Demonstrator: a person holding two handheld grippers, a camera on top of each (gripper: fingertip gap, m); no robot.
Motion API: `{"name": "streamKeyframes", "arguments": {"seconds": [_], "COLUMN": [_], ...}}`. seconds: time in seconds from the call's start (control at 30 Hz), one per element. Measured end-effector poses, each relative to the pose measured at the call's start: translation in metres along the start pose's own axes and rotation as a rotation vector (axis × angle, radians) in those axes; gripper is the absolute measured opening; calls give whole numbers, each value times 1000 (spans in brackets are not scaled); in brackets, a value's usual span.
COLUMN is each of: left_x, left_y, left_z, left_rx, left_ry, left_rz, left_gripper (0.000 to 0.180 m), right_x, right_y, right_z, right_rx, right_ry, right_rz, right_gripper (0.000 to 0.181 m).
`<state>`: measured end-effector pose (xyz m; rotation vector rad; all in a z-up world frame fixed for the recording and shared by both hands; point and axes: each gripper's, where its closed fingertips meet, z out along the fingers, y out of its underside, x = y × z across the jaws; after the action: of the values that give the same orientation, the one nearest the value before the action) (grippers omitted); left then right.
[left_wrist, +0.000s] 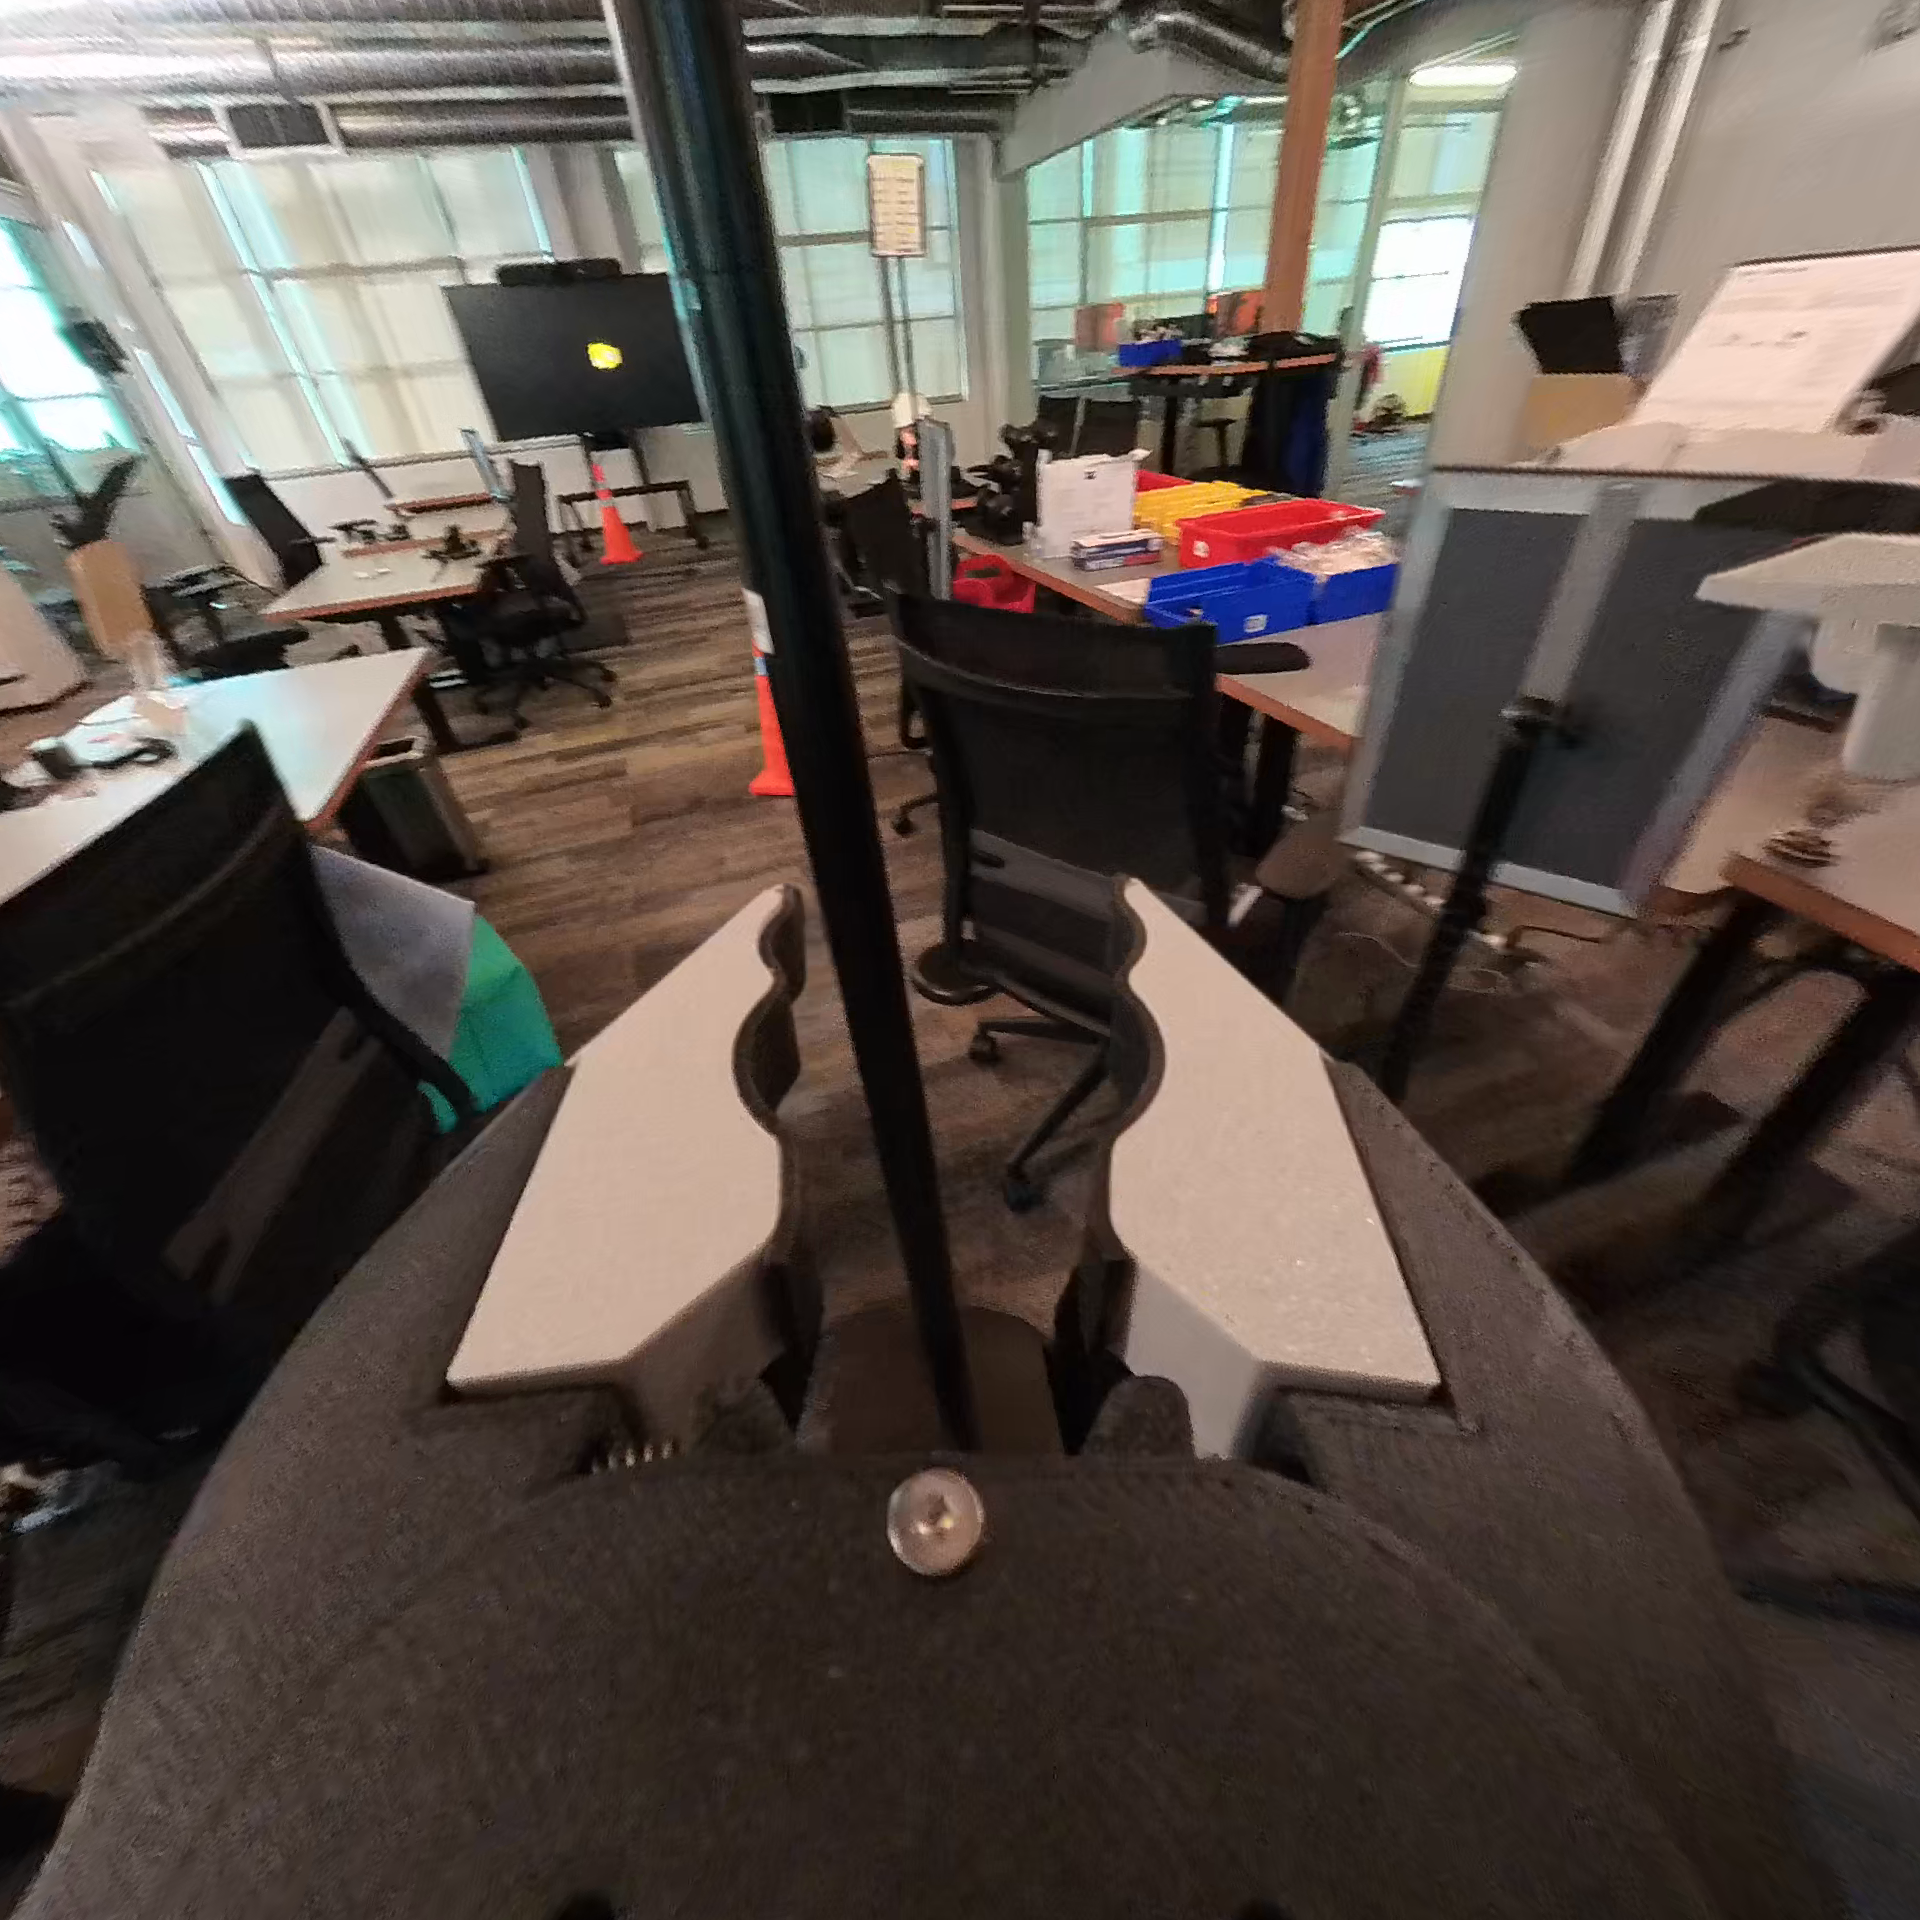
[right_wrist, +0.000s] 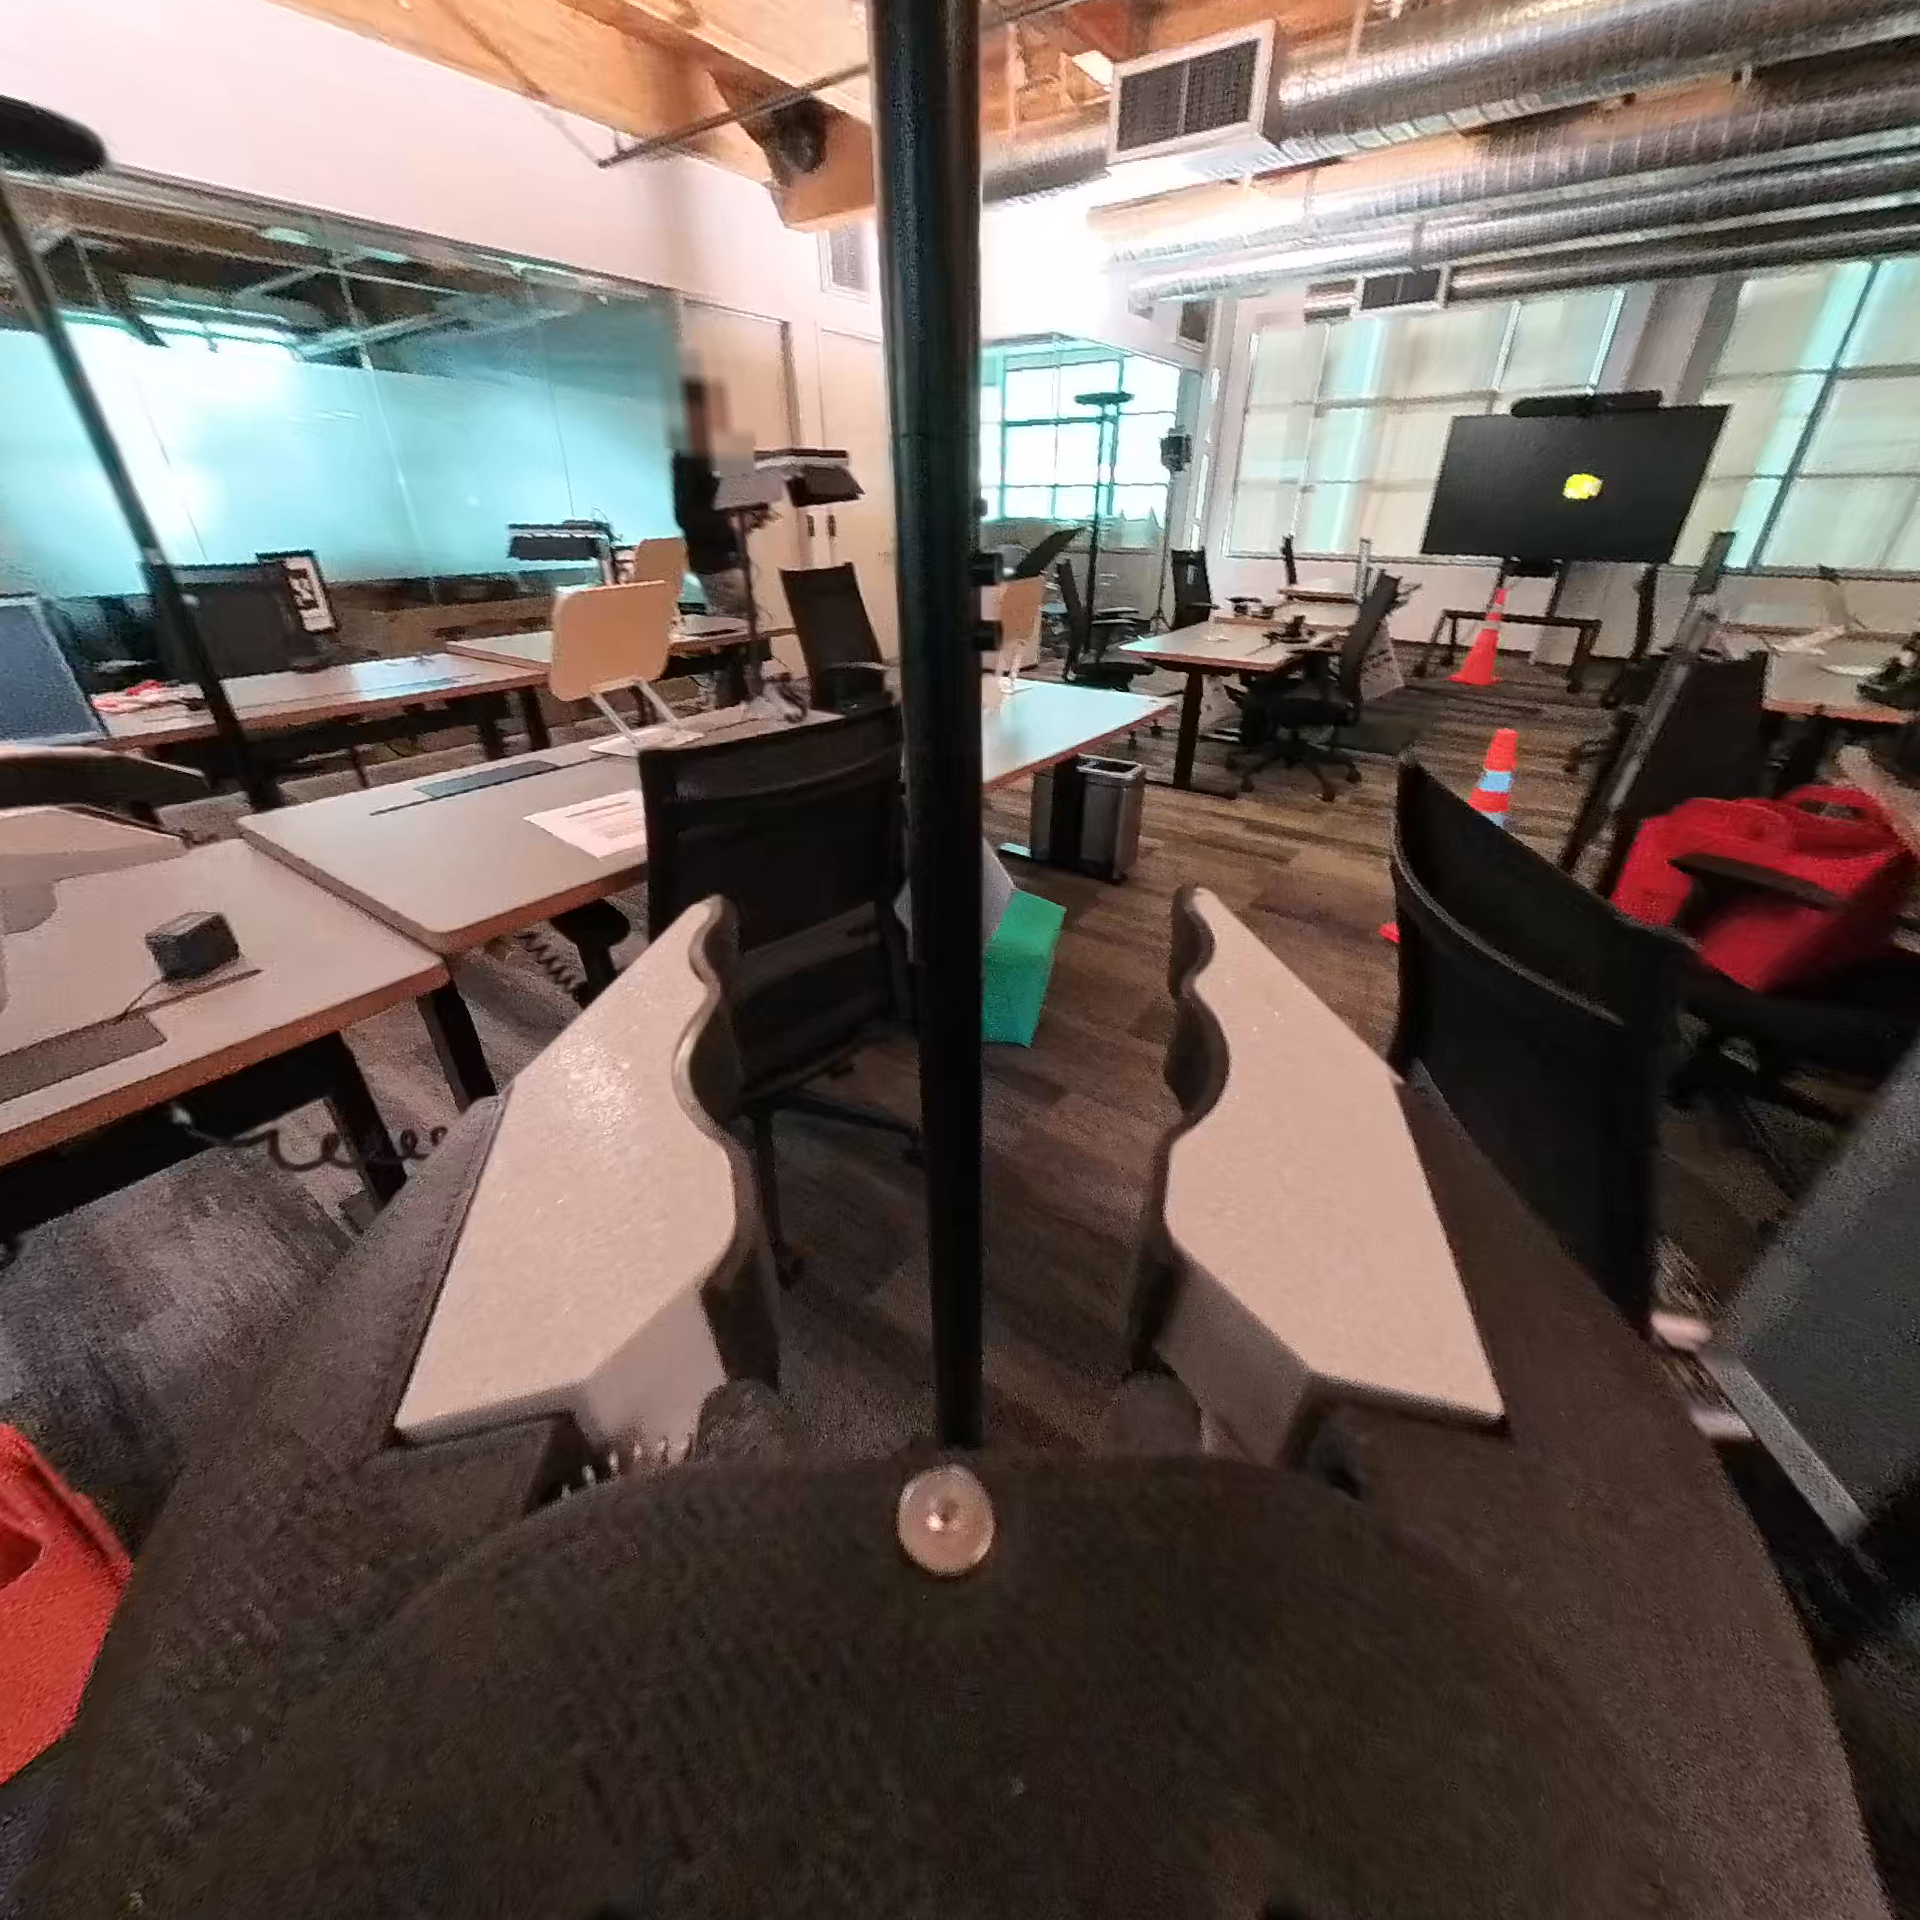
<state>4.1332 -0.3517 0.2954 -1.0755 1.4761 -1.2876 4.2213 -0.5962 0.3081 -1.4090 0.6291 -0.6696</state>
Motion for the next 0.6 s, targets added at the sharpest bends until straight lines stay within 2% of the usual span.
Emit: {"name": "streamKeyframes", "arguments": {"seconds": [0.1, 0.23, 0.4, 0.6], "left_x": [-21, -36, -32, -20], "left_y": [-2, -4, 5, 19], "left_z": [35, 75, 106, 140], "left_rx": [1, 4, -50, -128], "left_ry": [-104, -249, -406, -470], "left_rz": [-3, -42, -72, -78], "left_gripper": [57, 56, 55, 53], "right_x": [11, 17, 32, 66], "right_y": [9, 16, 23, 21], "right_z": [60, 134, 194, 243], "right_rx": [9, 13, -30, -13], "right_ry": [-98, -353, -653, -787], "right_rz": [-16, -6, 56, 114], "right_gripper": [90, 88, 76, 65]}}
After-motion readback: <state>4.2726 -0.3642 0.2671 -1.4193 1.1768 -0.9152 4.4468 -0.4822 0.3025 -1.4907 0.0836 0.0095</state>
